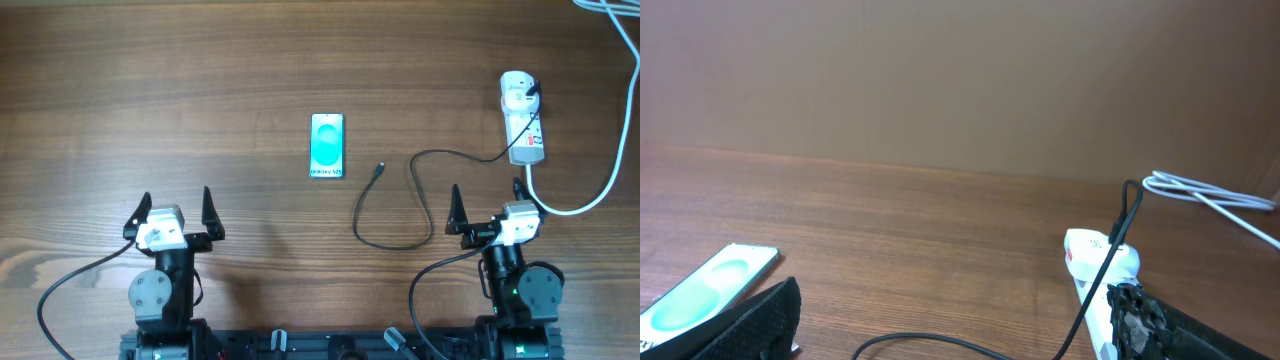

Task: Plug charger to phone and switch on socket
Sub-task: 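Raise the left gripper and open it toward the phone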

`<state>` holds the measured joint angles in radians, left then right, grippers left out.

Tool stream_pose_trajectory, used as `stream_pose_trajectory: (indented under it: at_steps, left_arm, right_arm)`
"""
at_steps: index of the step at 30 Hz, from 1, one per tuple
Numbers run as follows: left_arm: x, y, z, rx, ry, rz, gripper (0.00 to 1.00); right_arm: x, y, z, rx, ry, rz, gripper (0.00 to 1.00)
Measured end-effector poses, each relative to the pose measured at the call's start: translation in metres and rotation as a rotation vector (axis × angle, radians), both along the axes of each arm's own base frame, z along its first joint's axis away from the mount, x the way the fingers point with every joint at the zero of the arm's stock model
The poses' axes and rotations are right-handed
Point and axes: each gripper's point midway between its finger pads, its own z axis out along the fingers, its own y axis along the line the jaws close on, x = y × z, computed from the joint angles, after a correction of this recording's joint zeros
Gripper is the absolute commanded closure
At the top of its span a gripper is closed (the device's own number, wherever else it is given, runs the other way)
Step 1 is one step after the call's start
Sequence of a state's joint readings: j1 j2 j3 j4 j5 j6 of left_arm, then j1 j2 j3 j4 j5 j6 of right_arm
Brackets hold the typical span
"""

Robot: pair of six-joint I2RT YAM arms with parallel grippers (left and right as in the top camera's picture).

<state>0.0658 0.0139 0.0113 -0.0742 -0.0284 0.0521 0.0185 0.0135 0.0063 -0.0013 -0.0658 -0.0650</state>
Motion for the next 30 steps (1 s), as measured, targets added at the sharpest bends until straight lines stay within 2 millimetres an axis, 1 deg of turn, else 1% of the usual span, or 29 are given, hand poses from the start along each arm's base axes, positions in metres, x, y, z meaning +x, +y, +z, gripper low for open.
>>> stream_pose_trajectory:
  at_steps: [17, 18, 20, 22, 23, 26, 28, 30]
  left_arm:
    - [0.0, -0.001, 0.0, 0.0, 0.0, -0.004, 0.0]
    - [0.0, -0.005, 0.0, -0.007, -0.002, -0.031, 0.0]
    - [0.001, -0.022, 0.003, -0.029, -0.014, -0.124, 0.0]
    - [0.0, -0.039, 0.011, -0.045, -0.047, -0.228, 0.0]
    - [-0.003, -0.055, 0.022, -0.047, -0.09, -0.322, 0.0]
    - [-0.018, -0.092, 0.047, -0.028, -0.192, -0.554, 0.0]
    - [-0.028, -0.105, 0.062, -0.034, -0.252, -0.644, 0.0]
    - [-0.035, -0.111, 0.076, -0.048, -0.303, -0.69, 0.0]
  right_arm:
    - [0.0, 0.0, 0.0, 0.0, 0.0, 0.0, 0.0]
    - [0.0, 0.0, 0.0, 0.0, 0.0, 0.0, 0.0]
    - [0.0, 0.0, 0.0, 0.0, 0.0, 0.0, 0.0]
    - [0.0, 0.0, 0.0, 0.0, 0.0, 0.0, 0.0]
    - [0.0, 0.0, 0.0, 0.0, 0.0, 0.0, 0.0]
    - [0.0, 0.0, 0.0, 0.0, 0.0, 0.0, 0.0]
    - [0.0, 0.0, 0.0, 0.0, 0.0, 0.0, 0.0]
    - [0.0, 0.0, 0.0, 0.0, 0.0, 0.0, 0.0]
